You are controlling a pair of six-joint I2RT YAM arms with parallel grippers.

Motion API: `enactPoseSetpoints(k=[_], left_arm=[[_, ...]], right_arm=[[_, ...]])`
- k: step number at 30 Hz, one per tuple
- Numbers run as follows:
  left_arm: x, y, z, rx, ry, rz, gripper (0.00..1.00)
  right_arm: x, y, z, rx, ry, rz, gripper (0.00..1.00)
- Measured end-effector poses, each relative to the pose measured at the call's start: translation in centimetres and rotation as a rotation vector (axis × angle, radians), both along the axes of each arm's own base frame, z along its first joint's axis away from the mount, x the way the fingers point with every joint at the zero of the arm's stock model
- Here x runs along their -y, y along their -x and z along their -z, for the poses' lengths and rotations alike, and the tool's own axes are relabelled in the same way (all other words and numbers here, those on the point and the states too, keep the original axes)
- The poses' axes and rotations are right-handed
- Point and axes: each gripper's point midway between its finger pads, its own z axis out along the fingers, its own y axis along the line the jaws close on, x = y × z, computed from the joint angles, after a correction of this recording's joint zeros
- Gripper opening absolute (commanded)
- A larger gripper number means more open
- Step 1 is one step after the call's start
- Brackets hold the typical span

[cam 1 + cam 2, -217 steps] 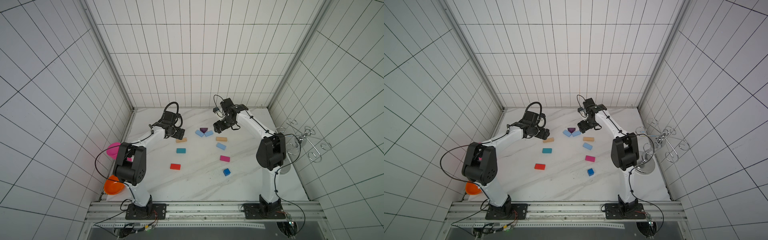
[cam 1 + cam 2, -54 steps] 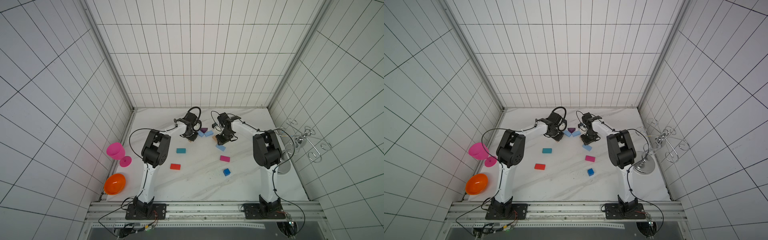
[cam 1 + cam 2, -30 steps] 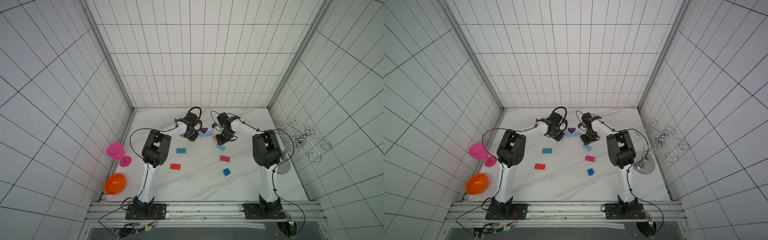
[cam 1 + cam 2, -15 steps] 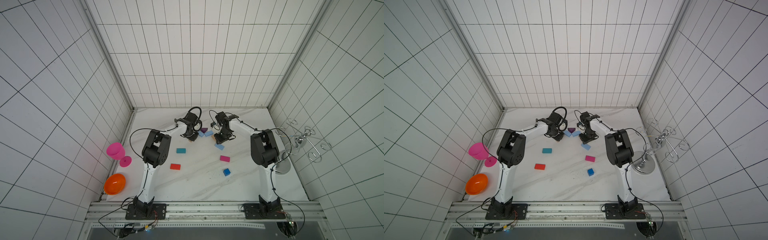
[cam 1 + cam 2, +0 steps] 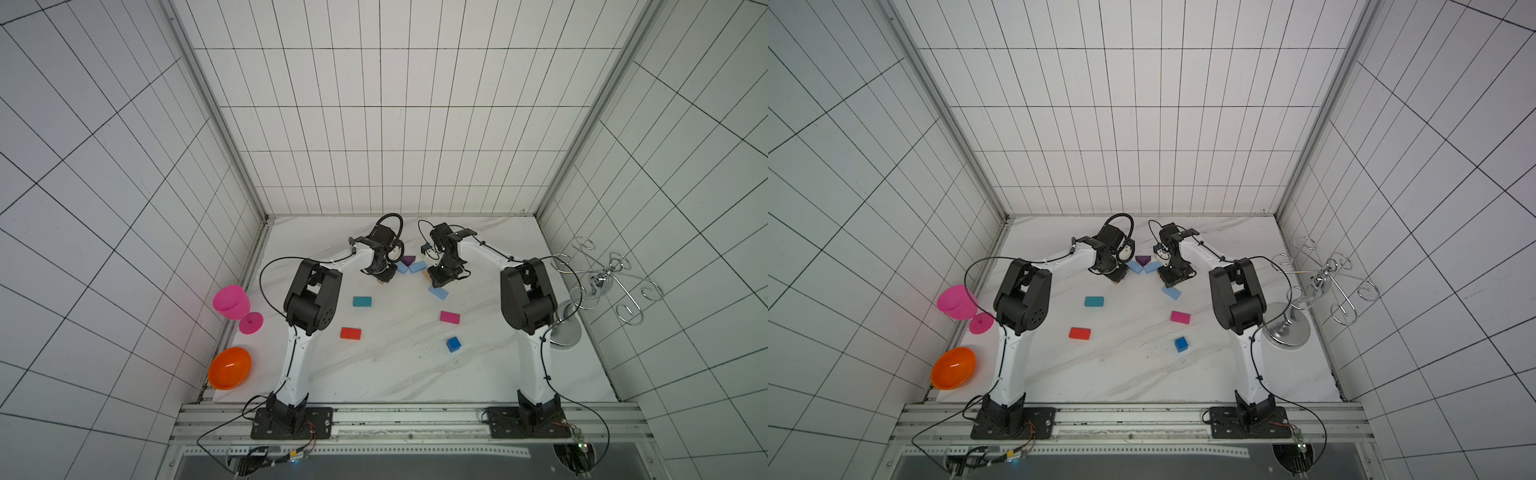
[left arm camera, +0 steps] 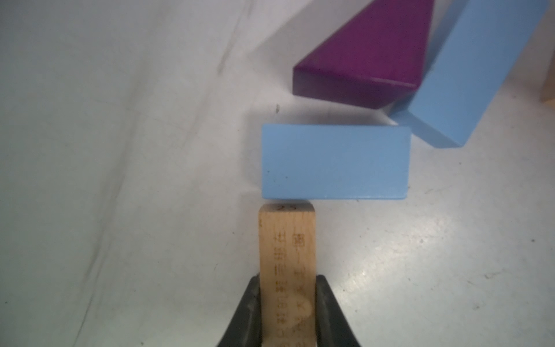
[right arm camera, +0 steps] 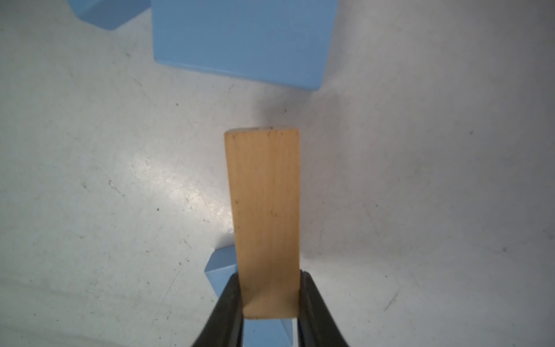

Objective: Assemble a heart with building blocks
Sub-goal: Assemble the building block at the center of the board.

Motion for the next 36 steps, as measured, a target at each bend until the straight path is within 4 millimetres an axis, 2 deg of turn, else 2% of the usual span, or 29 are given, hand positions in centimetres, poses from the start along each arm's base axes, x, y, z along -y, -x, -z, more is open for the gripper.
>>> enactPoseSetpoints(k=[10, 20, 28, 36], left_arm=[[0.0, 0.0, 0.0, 0.0, 0.001, 0.0, 0.24], [0.0, 0.0, 0.0, 0.0, 0.0, 0.0, 0.25], [0.0, 0.0, 0.0, 0.0, 0.0, 0.0, 0.25], [0.0, 0.0, 0.0, 0.0, 0.001, 0.0, 0.25]], right_arm=[[-1.0, -2.5, -3.3, 0.085, -0.034, 0.001, 0.05], [-0.5, -2.6, -2.8, 0.088, -0.002, 0.011, 0.02], [0.4, -1.4, -0.2, 0.05, 0.027, 0.032, 0.0], [0.3, -1.6, 0.3, 0.061, 0.024, 0.04, 0.0]])
